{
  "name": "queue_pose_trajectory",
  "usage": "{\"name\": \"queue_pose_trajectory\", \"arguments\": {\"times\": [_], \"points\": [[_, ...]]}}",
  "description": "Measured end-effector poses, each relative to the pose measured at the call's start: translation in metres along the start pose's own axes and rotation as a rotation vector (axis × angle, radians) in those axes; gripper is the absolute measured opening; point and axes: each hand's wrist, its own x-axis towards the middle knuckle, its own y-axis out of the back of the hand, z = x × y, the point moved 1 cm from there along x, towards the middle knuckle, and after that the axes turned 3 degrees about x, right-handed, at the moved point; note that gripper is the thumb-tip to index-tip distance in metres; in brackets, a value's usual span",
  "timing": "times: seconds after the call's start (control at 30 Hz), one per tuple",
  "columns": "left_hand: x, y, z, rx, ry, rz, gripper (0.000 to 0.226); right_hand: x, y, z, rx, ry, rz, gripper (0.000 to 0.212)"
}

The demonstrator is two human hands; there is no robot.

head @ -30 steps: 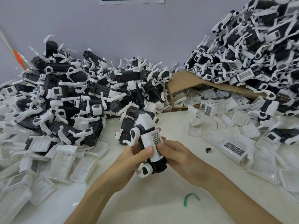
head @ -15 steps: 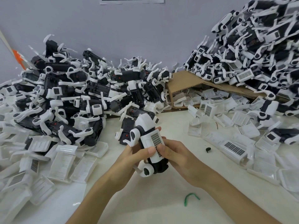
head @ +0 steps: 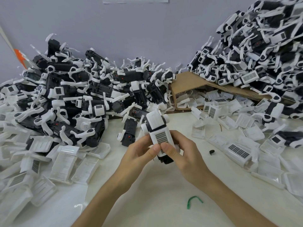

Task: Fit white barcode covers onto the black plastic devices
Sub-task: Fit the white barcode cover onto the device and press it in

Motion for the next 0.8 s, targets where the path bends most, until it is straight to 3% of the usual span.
{"name": "queue_pose_trajectory", "arguments": {"times": [0.27,0.47,0.8], "points": [[0.001,0.0,-0.006,-0.027,0.044,-0.052,0.037,0.001,0.0,0.003,-0.079,-0.033,0.048,0.036],[0.002,0.004,-0.007,-0.039,0.063,-0.044,0.035,0.001,0.001,0.006,-0.286,0.026,-0.043,0.037],[0.001,0.004,-0.011,0.101,-0.022,-0.025,0.032,-0.002,-0.001,0.007,-0.519,0.169,0.102,0.034]]}}
